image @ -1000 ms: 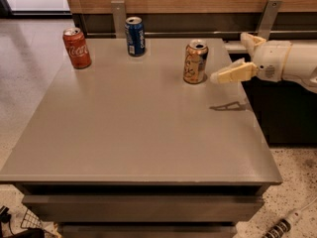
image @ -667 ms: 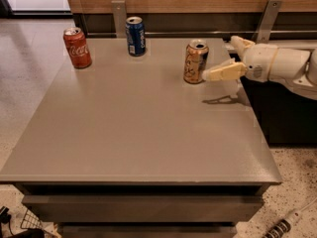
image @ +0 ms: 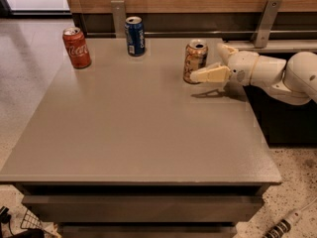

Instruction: Pick orange can

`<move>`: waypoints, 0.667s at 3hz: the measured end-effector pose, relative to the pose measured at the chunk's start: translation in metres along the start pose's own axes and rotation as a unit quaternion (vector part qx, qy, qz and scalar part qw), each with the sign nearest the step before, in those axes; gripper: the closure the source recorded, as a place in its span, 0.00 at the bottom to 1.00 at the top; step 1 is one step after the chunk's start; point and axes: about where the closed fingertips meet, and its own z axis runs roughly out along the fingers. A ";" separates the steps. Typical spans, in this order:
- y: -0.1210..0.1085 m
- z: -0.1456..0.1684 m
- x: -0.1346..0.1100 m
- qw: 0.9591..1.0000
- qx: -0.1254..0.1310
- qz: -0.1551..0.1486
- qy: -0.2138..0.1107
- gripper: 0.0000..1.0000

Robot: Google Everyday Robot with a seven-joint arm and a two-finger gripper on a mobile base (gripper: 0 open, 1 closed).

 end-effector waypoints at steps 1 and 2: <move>0.002 0.015 0.005 1.000 -0.009 0.004 -0.012 0.23; 0.004 0.017 0.004 1.000 -0.011 0.003 -0.011 0.47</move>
Offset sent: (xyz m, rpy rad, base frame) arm 0.0060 0.0111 -0.0056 0.0219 -0.0052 0.0145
